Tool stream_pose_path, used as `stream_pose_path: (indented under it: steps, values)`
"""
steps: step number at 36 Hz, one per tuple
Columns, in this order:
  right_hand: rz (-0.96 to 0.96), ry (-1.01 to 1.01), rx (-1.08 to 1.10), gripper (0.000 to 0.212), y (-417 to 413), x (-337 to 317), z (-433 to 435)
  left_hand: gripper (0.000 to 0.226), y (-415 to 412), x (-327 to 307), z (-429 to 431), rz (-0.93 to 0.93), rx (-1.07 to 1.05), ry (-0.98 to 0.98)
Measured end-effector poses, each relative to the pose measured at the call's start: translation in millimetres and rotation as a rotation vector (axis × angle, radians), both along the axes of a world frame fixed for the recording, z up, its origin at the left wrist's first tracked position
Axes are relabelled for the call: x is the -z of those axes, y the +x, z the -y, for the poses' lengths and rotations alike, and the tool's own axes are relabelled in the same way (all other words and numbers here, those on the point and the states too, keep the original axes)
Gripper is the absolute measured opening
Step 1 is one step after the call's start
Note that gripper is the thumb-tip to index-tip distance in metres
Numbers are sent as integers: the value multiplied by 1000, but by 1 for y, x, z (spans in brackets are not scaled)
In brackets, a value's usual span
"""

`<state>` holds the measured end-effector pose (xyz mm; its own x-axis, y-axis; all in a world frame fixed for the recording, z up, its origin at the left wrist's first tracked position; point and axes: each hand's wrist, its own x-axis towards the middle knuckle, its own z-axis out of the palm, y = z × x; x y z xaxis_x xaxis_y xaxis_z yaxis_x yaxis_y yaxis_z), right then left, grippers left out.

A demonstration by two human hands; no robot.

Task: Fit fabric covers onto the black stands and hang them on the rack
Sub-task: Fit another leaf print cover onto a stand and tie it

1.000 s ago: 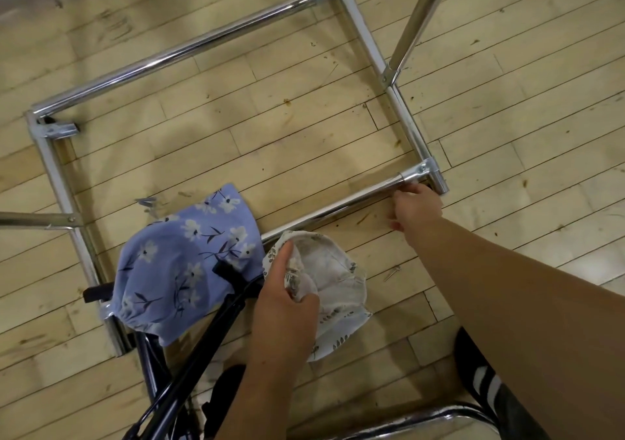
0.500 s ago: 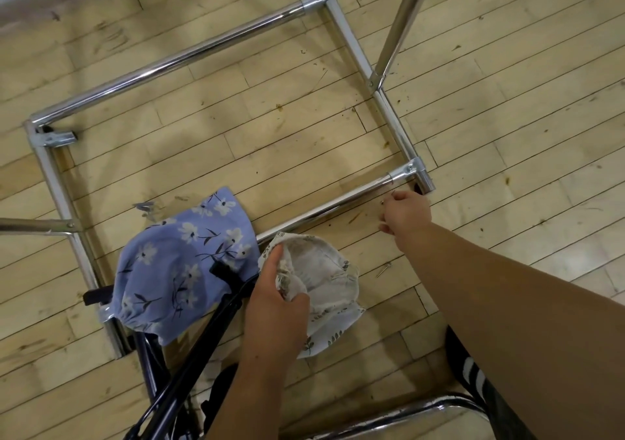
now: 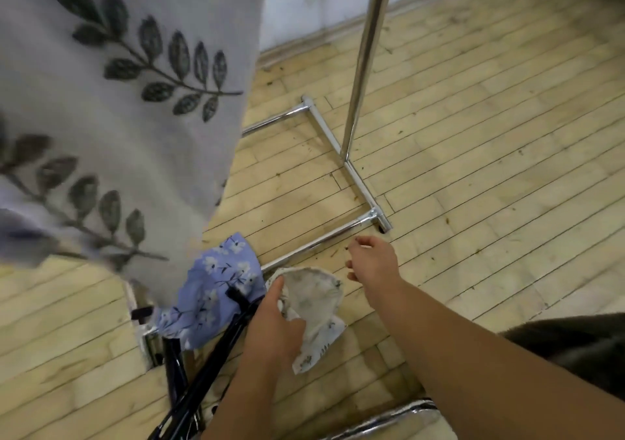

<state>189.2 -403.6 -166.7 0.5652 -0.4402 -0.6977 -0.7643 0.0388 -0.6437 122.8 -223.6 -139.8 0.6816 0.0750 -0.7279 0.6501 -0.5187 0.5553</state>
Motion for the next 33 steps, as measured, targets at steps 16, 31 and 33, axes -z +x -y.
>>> stream_pose_path:
  steps: [16, 31, 33]
  values:
    - [270, -182, -603, 7, -102, -127, -14, 81, -74, -105, -1, 197, 80, -5]
    - [295, -313, -952, 22, -142, -135, -4, 82, -107, -131, -9, 277, 17, -125]
    - [289, -363, -930, 20, -140, -134, -2, 82, -109, -132, -9, 279, 30, -147]
